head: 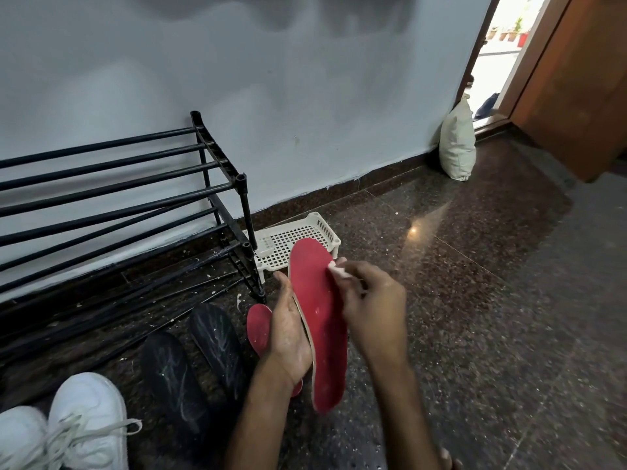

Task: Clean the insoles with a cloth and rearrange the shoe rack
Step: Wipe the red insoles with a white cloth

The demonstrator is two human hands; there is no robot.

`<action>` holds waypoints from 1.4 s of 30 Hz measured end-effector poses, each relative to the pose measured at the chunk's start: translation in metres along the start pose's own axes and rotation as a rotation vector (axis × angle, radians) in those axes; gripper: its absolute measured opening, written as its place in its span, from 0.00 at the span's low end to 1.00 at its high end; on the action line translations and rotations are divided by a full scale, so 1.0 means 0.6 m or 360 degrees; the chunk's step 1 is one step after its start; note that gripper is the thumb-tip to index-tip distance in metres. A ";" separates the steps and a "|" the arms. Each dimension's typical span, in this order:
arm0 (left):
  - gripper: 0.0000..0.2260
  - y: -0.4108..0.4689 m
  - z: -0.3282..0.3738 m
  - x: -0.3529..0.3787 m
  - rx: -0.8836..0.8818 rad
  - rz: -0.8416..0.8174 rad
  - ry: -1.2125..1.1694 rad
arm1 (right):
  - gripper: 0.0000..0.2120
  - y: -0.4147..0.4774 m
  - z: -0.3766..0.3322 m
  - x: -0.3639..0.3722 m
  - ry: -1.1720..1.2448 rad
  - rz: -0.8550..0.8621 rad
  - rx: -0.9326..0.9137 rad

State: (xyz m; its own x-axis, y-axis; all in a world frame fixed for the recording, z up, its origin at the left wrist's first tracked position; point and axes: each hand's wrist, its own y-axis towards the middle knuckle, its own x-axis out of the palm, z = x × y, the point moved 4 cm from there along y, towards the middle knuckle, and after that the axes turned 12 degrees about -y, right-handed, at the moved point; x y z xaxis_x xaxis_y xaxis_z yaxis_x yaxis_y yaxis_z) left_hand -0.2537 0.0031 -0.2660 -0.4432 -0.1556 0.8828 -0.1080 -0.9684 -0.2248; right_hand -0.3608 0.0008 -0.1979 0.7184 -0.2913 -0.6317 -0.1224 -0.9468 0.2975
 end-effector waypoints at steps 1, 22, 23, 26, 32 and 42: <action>0.36 0.002 0.000 0.003 0.0033 -0.0004 0.0036 | 0.08 -0.010 -0.010 0.015 -0.0122 -0.0006 -0.0095; 0.33 -0.004 0.004 0.026 0.0017 -0.0065 -0.0049 | 0.09 -0.017 -0.095 0.013 -0.0025 0.0061 -0.0475; 0.31 -0.009 0.005 0.032 0.0054 -0.0070 -0.0082 | 0.10 -0.003 -0.099 0.012 -0.0062 0.0101 -0.0511; 0.31 -0.022 0.010 0.051 0.0152 -0.0058 -0.0105 | 0.11 0.028 -0.075 -0.006 -0.0231 0.0182 -0.0533; 0.34 -0.018 0.043 0.043 0.0296 -0.0005 -0.0203 | 0.10 -0.033 -0.028 0.005 -0.0209 -0.0068 -0.0466; 0.32 -0.032 0.064 0.059 0.0372 -0.0082 -0.0307 | 0.08 -0.028 -0.028 0.000 -0.0150 -0.0018 -0.0417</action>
State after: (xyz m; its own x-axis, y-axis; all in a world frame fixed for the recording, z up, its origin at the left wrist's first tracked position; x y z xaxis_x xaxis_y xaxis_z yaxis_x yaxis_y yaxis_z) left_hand -0.2331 0.0088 -0.2147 -0.2631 -0.1178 0.9575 0.0917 -0.9911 -0.0967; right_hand -0.3471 0.0190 -0.1911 0.6504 -0.3037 -0.6962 0.0753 -0.8863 0.4570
